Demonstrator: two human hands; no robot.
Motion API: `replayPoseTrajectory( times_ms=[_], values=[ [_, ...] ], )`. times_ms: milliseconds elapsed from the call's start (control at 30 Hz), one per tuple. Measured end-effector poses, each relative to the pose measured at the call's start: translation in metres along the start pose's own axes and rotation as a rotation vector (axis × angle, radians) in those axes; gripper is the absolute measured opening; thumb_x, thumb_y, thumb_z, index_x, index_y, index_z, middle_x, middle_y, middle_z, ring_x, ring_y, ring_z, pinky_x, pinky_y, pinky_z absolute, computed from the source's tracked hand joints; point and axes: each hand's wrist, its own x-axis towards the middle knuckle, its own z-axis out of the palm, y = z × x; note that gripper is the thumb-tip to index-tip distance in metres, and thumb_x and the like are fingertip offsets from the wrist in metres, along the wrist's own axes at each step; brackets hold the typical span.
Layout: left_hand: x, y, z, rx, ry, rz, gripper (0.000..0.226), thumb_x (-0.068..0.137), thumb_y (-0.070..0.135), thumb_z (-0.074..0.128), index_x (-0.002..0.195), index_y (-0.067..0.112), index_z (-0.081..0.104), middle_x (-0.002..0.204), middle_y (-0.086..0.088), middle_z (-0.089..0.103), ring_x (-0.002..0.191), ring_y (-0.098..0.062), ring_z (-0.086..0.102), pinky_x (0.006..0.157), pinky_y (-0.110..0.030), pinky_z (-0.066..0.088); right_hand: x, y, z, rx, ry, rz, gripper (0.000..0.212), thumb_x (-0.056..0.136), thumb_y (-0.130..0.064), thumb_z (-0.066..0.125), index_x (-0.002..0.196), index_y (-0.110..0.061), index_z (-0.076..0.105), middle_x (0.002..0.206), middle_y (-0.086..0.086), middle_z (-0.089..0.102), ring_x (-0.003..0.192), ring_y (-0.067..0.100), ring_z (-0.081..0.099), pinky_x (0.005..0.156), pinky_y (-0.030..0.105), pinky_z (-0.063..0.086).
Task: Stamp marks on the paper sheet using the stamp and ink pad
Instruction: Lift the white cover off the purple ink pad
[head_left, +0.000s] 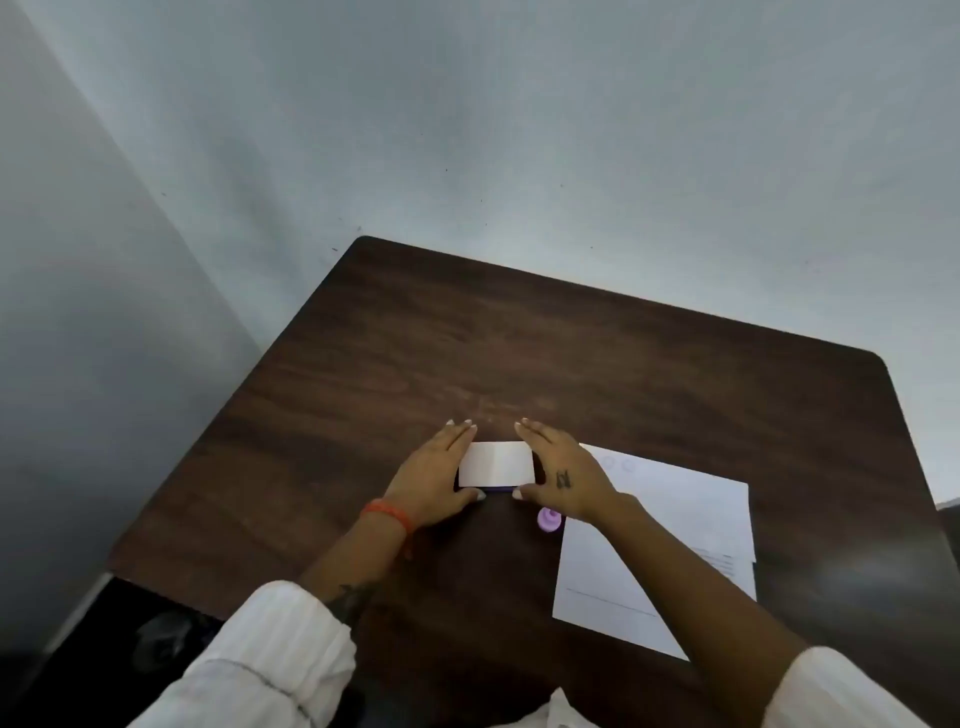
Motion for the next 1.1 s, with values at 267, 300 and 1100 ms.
replayPoseTrajectory(
  times_ms=[267, 300, 1100],
  values=[
    [0.006, -0.007, -0.004, 0.000, -0.054, -0.016, 0.081, 0.079, 0.035, 0.067, 0.143, 0.018, 0.019, 0.153, -0.005, 0.024, 0.141, -0.021, 0.017, 0.115, -0.037, 0.021, 0.013, -0.005, 0.001, -0.151, -0.107, 0.041, 0.074, 0.079, -0.026, 0.069, 0.140, -0.018, 0.027, 0.150, 0.006, 0.034, 0.136, 0.025, 0.030, 0.110, 0.037, 0.031],
    [0.007, -0.008, -0.004, -0.001, -0.051, -0.016, 0.080, 0.079, 0.035, 0.067, 0.142, 0.017, 0.021, 0.152, -0.005, 0.025, 0.141, -0.021, 0.019, 0.115, -0.037, 0.021, 0.013, -0.005, 0.000, -0.154, -0.106, 0.046, 0.074, 0.079, -0.025, 0.069, 0.140, -0.018, 0.028, 0.149, 0.006, 0.035, 0.135, 0.025, 0.031, 0.109, 0.037, 0.031],
    [-0.001, -0.031, -0.037, -0.077, 0.121, -0.007, 0.077, 0.060, 0.034, 0.082, 0.125, 0.020, 0.046, 0.132, -0.004, 0.048, 0.122, -0.021, 0.038, 0.101, -0.035, 0.034, 0.031, -0.030, -0.016, -0.083, 0.006, -0.127, 0.075, 0.065, -0.029, 0.079, 0.130, -0.016, 0.044, 0.134, 0.009, 0.049, 0.120, 0.026, 0.040, 0.096, 0.038, 0.037]
  ],
)
